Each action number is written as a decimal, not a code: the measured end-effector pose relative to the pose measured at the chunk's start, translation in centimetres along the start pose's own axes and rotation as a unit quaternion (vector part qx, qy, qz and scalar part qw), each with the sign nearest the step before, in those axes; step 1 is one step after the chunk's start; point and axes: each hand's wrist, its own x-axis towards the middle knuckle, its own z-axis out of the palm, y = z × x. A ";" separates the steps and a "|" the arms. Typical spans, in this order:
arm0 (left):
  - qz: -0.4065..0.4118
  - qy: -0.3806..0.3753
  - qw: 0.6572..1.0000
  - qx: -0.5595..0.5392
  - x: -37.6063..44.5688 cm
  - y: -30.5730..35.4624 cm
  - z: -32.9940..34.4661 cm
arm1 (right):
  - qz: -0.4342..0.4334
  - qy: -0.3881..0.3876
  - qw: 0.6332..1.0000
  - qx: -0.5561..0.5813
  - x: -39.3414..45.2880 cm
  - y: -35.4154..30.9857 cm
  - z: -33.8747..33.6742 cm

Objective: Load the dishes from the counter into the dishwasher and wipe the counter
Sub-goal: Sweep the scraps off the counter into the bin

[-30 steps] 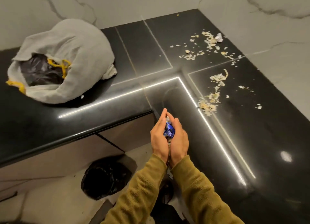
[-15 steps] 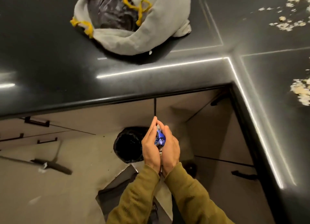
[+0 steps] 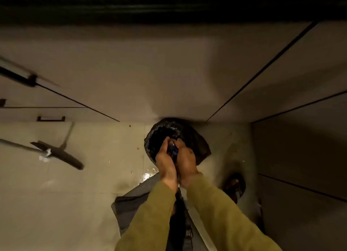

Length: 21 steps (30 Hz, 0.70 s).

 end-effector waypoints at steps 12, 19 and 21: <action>-0.027 0.036 0.999 -0.029 20.3 -3.5 -2.5 | 0.040 0.039 0.998 -0.015 20.6 5.0 1.2; -0.015 0.017 0.997 0.078 23.7 -2.6 -4.3 | 0.006 0.068 0.997 -0.048 25.2 4.8 0.0; -0.012 0.029 0.996 0.079 22.8 -2.3 -4.3 | 0.001 0.075 0.996 -0.048 24.9 5.0 -0.3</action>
